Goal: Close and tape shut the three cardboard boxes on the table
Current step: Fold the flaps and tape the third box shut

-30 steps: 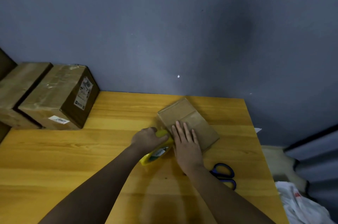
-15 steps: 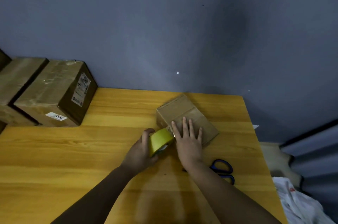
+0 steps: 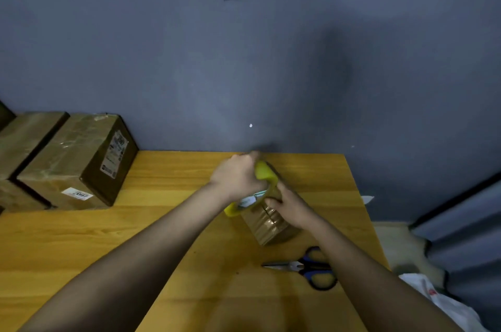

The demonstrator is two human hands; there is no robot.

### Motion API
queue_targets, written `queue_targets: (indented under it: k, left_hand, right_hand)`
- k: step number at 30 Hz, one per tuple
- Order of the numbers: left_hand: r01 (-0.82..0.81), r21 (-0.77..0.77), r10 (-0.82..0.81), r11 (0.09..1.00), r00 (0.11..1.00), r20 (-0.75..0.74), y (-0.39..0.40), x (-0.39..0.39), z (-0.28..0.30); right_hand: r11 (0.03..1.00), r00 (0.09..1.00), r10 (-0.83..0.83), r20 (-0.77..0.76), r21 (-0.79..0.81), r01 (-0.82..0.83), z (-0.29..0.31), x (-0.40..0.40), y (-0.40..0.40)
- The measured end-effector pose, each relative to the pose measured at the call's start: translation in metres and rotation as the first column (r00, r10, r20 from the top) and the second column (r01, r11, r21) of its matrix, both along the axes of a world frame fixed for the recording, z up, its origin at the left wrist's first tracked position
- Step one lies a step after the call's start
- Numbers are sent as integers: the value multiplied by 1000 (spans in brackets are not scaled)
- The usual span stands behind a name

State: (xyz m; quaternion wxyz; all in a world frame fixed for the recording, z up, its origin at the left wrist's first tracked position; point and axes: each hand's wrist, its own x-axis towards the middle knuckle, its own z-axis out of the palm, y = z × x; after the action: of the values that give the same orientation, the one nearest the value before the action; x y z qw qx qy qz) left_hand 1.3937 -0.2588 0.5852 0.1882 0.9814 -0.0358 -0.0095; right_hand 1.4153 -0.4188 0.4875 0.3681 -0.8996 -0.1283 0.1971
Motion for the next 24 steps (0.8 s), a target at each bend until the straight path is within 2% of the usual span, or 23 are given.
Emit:
queue_targets:
  k: [2,4,6,8,11,13,15,16,20,24]
  left_hand:
    - [13,32,-11,999,998,-55,-18,16,7]
    - [13,69,-5,998,993,-116,-38,29,10]
    - [30,89,-18,996,991,-135,-54,38,11]
    - [54,77,-47,996,994,-100,-61,42,11]
    - [131,-18,-132,991,990,-56,-53,36,1]
    - [174,-105,-177,979,984,-20,-47,26,-9]
    - [169,-147,-170,975,985,3,-44,21,-18]
    - [161,-155,-161,975,987,10,-44,21,-20]
    - [190,-121,-188,974,982,30,-45,27,-16]
    - [196,-172,-199,965,980,0,-45,27,-15]
  right_hand:
    - [983,981,-16,-192,174,50,3,1,-14]
    - [961,951,1,-309,264,84,6,1,-27]
    - [943,946,-30,-322,304,133,2,2,-36]
    - [938,958,-114,-265,288,191,-5,2,-43]
    - [968,976,-209,-67,125,216,-12,-4,-47]
    - [957,961,-222,163,-151,247,-13,-12,-45]
    - [885,922,-176,345,-354,302,-10,-23,-35]
    - [869,923,-180,341,-384,311,-6,-28,-29]
    - [853,976,-176,126,-476,215,3,-38,-14]
    - [801,985,-153,81,-574,172,5,-36,-11]
